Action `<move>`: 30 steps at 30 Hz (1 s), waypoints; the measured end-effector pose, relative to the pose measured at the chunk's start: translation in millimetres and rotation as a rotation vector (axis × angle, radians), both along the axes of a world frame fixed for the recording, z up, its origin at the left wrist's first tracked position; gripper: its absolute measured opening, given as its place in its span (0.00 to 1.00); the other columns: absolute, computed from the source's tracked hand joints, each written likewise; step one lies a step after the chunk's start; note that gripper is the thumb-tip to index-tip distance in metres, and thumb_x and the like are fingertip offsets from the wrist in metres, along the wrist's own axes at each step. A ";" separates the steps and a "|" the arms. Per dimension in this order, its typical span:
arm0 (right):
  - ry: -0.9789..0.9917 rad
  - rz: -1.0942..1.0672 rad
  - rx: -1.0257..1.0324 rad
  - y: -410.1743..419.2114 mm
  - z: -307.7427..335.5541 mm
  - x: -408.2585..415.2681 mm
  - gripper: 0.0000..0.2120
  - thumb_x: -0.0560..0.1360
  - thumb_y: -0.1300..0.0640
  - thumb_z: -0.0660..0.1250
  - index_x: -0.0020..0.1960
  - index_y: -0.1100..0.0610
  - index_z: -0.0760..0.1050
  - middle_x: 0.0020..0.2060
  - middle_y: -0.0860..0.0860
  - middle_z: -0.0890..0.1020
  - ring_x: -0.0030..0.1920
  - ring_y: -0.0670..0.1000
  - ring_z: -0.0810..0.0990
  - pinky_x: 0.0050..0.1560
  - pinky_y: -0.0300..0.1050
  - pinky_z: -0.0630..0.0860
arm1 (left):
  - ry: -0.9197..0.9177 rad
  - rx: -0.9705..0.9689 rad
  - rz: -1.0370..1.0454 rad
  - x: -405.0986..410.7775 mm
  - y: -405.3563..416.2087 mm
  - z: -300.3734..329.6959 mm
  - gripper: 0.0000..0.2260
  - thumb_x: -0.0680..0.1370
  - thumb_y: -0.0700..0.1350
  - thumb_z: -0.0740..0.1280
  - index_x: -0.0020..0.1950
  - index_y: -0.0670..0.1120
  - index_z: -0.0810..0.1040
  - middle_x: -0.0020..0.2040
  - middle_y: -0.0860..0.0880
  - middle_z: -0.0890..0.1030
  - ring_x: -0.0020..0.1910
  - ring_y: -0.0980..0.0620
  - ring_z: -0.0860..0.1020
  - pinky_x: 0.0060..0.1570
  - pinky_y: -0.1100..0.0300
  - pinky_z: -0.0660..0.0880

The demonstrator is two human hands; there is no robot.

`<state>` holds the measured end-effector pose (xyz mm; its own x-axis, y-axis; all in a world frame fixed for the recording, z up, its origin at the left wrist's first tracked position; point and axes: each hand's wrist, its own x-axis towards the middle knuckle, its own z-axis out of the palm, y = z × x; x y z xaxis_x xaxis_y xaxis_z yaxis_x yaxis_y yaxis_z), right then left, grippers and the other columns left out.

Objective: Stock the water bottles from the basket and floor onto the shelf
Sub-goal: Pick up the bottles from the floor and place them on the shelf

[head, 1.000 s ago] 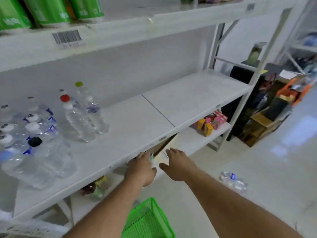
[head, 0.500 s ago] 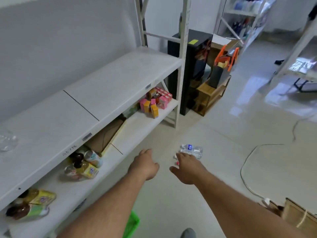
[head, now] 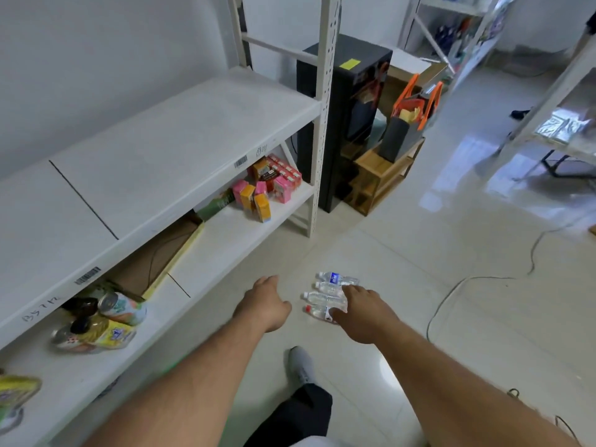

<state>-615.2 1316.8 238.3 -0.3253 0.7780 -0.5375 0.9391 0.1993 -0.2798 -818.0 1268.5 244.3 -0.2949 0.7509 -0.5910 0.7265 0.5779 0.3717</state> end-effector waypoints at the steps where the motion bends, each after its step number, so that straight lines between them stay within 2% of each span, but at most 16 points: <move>1: -0.011 0.004 0.001 12.2 -1.8 0.4 0.25 0.77 0.40 0.61 0.68 0.54 0.69 0.66 0.53 0.76 0.64 0.59 0.74 0.61 0.50 0.72 | -0.008 -0.001 0.002 -0.4 12.0 -5.2 0.33 0.76 0.51 0.63 0.80 0.51 0.55 0.80 0.50 0.56 0.75 0.45 0.63 0.72 0.52 0.64; 5: -0.070 0.047 0.007 68.5 -4.5 -1.9 0.25 0.79 0.41 0.59 0.71 0.55 0.67 0.69 0.53 0.74 0.67 0.58 0.72 0.65 0.48 0.68 | -0.055 0.013 0.023 -2.0 67.5 -23.1 0.33 0.76 0.51 0.63 0.80 0.51 0.56 0.80 0.50 0.56 0.75 0.45 0.64 0.72 0.51 0.64; 8: -0.114 0.081 0.011 106.5 4.2 -8.1 0.29 0.81 0.42 0.58 0.76 0.56 0.62 0.74 0.53 0.69 0.72 0.58 0.67 0.69 0.50 0.66 | -0.084 0.028 0.029 -5.1 108.3 -24.8 0.32 0.77 0.51 0.63 0.80 0.51 0.55 0.80 0.49 0.57 0.75 0.45 0.64 0.71 0.51 0.65; 13: -0.106 0.128 0.020 162.1 17.2 -22.9 0.33 0.81 0.41 0.58 0.80 0.54 0.56 0.78 0.51 0.63 0.76 0.56 0.62 0.73 0.50 0.62 | -0.074 0.043 0.022 -9.7 167.4 -12.1 0.32 0.78 0.49 0.63 0.80 0.51 0.54 0.79 0.50 0.57 0.74 0.45 0.65 0.68 0.50 0.67; 24: -0.134 0.377 0.035 255.5 3.7 -37.5 0.34 0.81 0.39 0.58 0.80 0.55 0.56 0.78 0.53 0.62 0.75 0.58 0.63 0.73 0.53 0.65 | -0.046 0.011 0.135 1.2 235.1 -12.9 0.32 0.78 0.50 0.64 0.80 0.53 0.54 0.79 0.50 0.58 0.73 0.45 0.66 0.68 0.48 0.70; 30: -0.138 0.691 0.094 317.4 -7.4 -30.8 0.32 0.80 0.40 0.59 0.78 0.55 0.59 0.76 0.53 0.65 0.74 0.58 0.64 0.71 0.54 0.67 | 0.075 -0.053 0.217 26.3 261.4 -19.0 0.32 0.76 0.51 0.64 0.79 0.54 0.56 0.78 0.52 0.62 0.72 0.46 0.68 0.67 0.49 0.71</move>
<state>-646.1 1634.3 230.9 -0.6950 0.4634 -0.5498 0.6147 0.7796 -0.1199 -791.8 1530.0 225.3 -0.4910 0.6331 -0.5983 0.6075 0.7411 0.2857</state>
